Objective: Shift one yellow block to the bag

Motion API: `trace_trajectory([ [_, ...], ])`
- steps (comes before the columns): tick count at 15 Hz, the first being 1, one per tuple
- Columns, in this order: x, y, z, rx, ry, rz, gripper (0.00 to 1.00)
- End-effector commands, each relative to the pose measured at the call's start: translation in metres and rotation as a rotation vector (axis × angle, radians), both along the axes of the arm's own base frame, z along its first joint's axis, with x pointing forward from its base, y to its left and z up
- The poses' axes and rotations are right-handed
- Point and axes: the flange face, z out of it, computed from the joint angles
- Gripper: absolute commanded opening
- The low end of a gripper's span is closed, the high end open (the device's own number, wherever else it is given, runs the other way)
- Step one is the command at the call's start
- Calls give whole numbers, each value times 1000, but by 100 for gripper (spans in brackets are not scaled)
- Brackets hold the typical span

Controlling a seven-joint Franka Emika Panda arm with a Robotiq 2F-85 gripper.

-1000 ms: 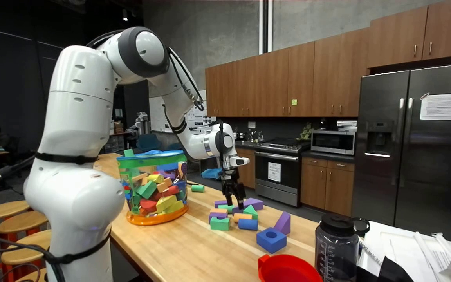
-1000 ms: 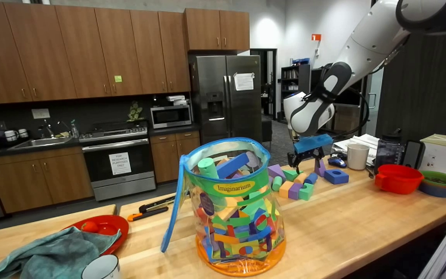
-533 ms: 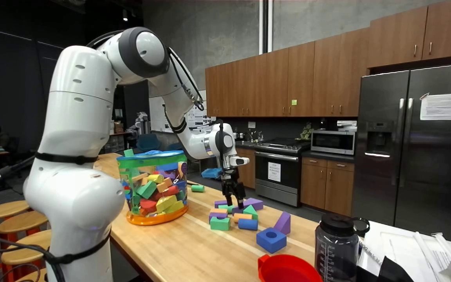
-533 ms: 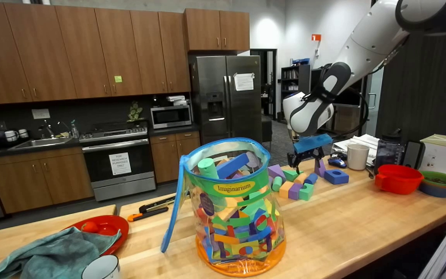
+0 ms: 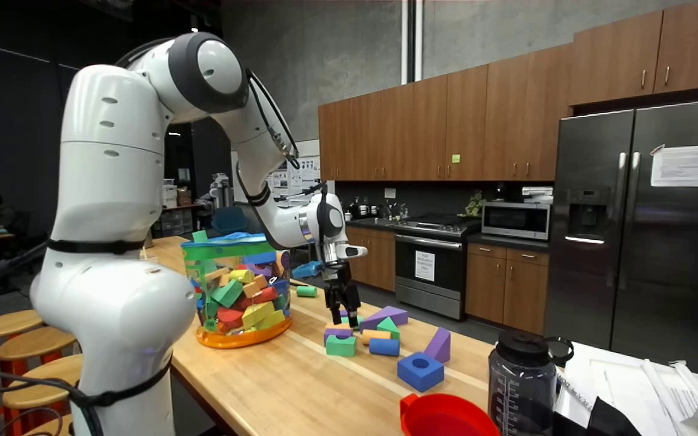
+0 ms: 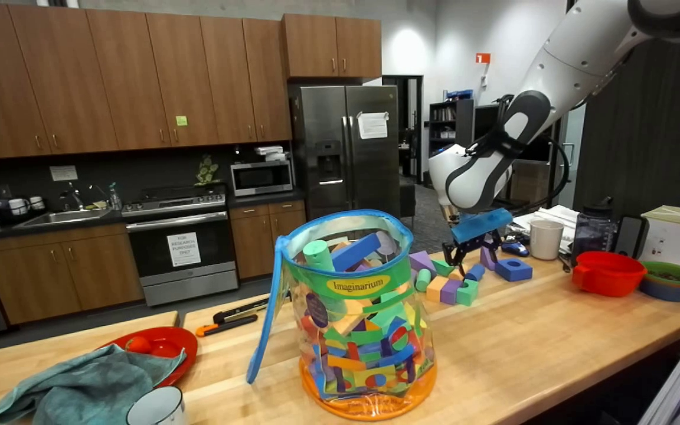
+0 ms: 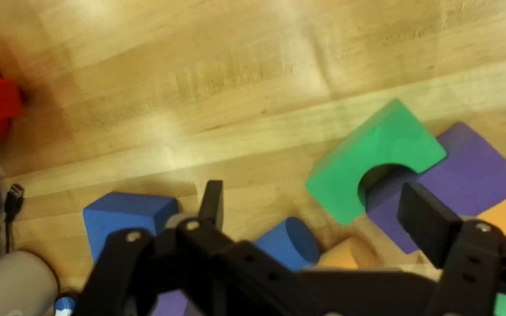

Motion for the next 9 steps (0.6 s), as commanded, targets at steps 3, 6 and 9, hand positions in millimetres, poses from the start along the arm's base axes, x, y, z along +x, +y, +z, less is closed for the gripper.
trace_trajectory([
  [3, -35, 20, 11, -32, 23, -13, 100],
  [6, -28, 23, 5, -15, 29, -4, 100],
  [9, -29, 23, 6, -15, 28, -6, 100],
])
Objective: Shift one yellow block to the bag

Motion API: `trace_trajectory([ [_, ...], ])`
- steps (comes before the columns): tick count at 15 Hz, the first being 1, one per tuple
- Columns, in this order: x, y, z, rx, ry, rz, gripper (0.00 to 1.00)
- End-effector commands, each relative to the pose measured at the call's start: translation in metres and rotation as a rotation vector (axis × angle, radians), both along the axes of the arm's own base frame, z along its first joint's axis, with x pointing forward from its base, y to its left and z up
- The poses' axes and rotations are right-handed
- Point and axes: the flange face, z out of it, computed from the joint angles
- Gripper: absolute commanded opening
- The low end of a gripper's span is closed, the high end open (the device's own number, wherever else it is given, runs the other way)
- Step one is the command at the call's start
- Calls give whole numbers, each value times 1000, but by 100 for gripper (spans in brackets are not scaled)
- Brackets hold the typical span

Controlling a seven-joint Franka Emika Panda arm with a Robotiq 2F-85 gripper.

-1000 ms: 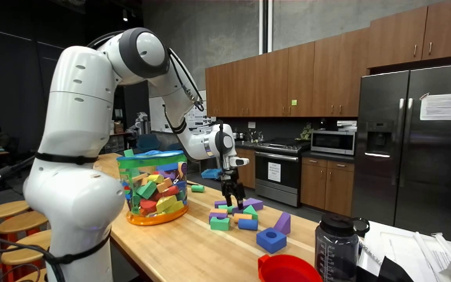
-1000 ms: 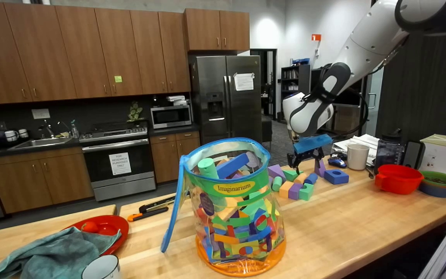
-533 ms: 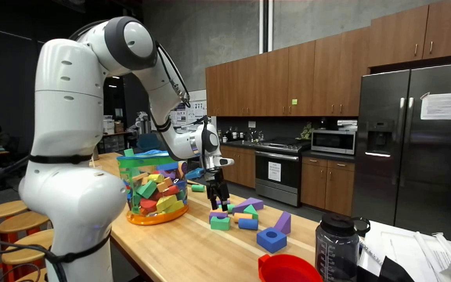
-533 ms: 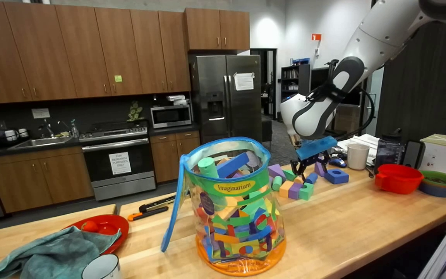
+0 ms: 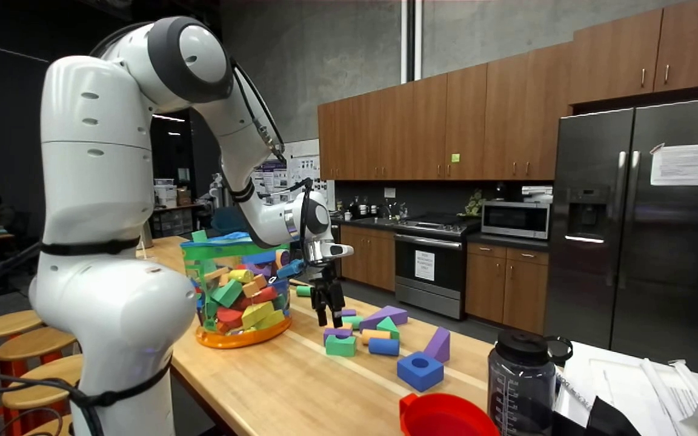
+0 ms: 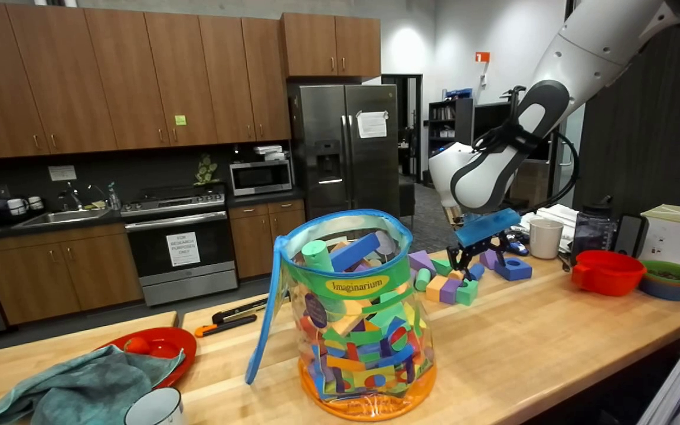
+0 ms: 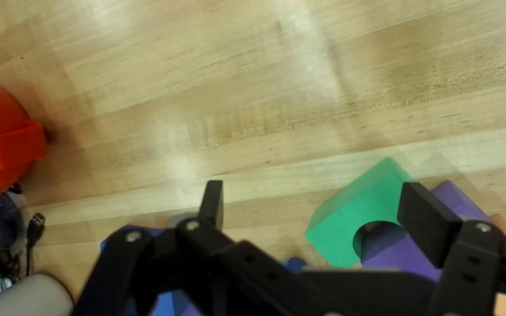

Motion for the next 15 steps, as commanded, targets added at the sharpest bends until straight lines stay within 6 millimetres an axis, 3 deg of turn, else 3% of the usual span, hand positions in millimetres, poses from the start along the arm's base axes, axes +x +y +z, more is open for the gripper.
trace_trajectory([
  [1, 0, 0, 1, 0, 1, 0, 100],
  [6, 1, 0, 0, 20, 0, -3, 100],
  [12, 20, 6, -23, 169, -71, -14, 100],
  [15, 27, 0, -32, 184, -103, -20, 100],
])
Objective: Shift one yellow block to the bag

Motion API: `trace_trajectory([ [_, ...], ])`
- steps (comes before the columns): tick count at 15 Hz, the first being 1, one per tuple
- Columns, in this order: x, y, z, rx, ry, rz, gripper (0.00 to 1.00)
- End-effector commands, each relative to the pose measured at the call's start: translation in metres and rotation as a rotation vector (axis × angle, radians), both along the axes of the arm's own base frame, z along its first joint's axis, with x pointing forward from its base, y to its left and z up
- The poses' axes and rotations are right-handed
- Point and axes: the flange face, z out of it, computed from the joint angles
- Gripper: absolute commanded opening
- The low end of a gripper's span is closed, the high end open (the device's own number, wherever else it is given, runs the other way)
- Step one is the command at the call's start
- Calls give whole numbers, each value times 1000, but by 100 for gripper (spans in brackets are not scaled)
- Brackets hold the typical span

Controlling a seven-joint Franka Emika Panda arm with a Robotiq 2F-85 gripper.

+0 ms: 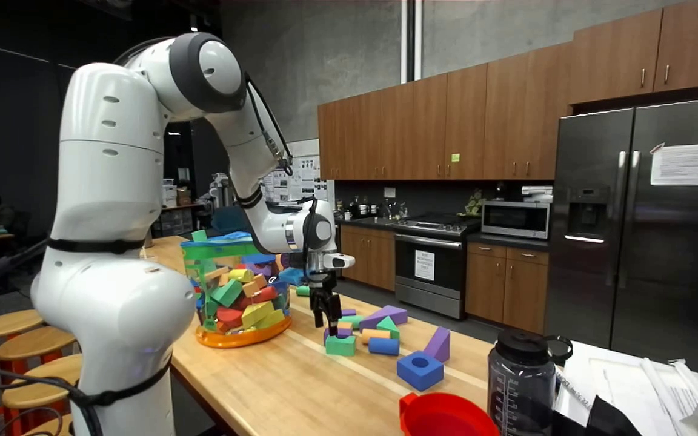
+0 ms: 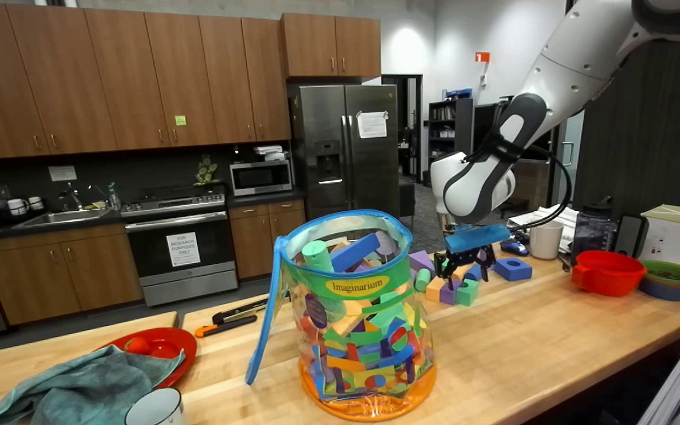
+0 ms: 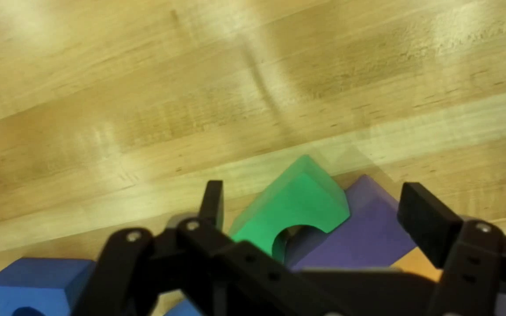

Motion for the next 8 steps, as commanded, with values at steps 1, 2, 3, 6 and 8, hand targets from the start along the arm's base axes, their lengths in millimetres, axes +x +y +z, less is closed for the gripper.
trace_trajectory([
  [1, 15, -13, -6, 26, -52, 0, 100],
  [2, 20, -16, -6, 27, -76, 0, 100],
  [3, 24, -19, -6, 27, -98, 0, 100],
  [6, 35, -29, -7, 31, -148, -1, 100],
  [8, 39, -35, -11, 20, -155, -9, 100],
])
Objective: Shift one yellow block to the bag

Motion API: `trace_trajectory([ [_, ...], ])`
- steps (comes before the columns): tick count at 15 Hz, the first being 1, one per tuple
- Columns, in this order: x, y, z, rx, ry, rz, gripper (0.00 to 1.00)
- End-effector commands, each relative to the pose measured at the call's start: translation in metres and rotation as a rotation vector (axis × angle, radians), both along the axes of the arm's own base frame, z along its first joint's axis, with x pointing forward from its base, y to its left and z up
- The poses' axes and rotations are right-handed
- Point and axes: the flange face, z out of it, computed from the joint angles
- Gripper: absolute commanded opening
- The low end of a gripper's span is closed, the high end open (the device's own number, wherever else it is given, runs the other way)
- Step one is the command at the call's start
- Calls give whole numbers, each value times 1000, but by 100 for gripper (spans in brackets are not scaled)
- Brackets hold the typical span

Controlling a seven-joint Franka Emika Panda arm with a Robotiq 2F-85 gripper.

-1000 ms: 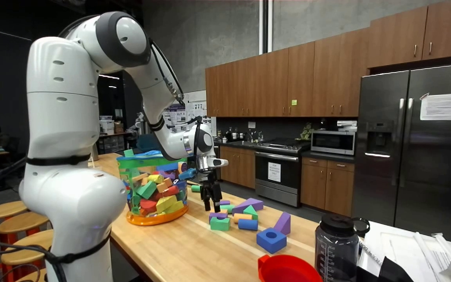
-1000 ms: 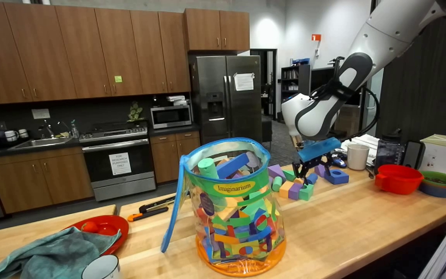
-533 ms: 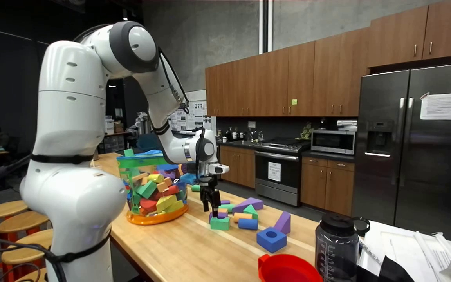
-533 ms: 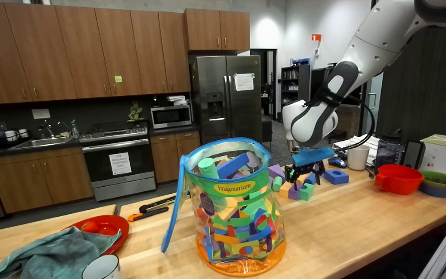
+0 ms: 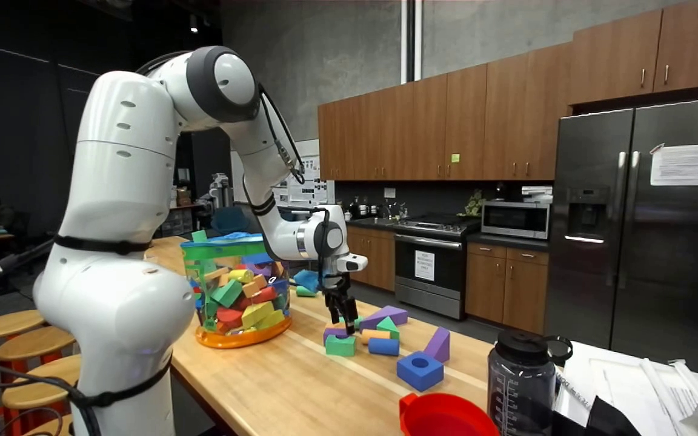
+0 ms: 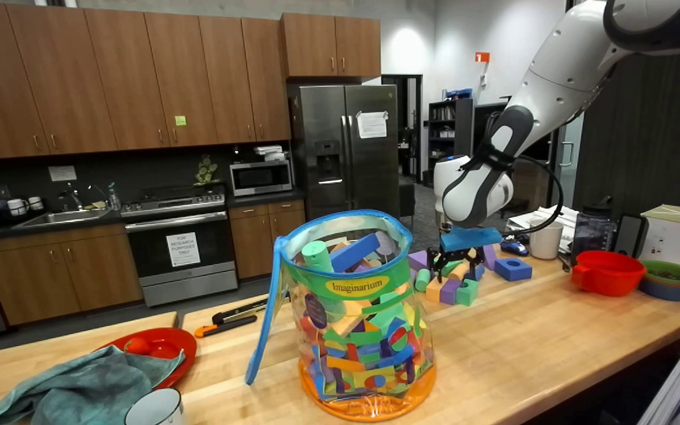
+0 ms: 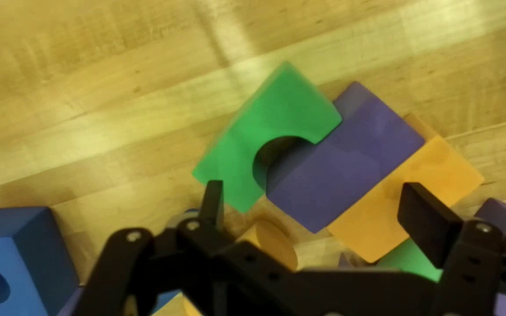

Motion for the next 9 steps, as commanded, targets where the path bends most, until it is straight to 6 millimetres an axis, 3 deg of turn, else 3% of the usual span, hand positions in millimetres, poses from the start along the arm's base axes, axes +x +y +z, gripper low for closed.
trace_trajectory([
  [1, 9, -16, -7, -6, -10, -12, 100],
  [4, 10, -25, -13, -24, 11, -30, 100],
  [9, 13, -38, -8, -37, -3, -74, 100],
])
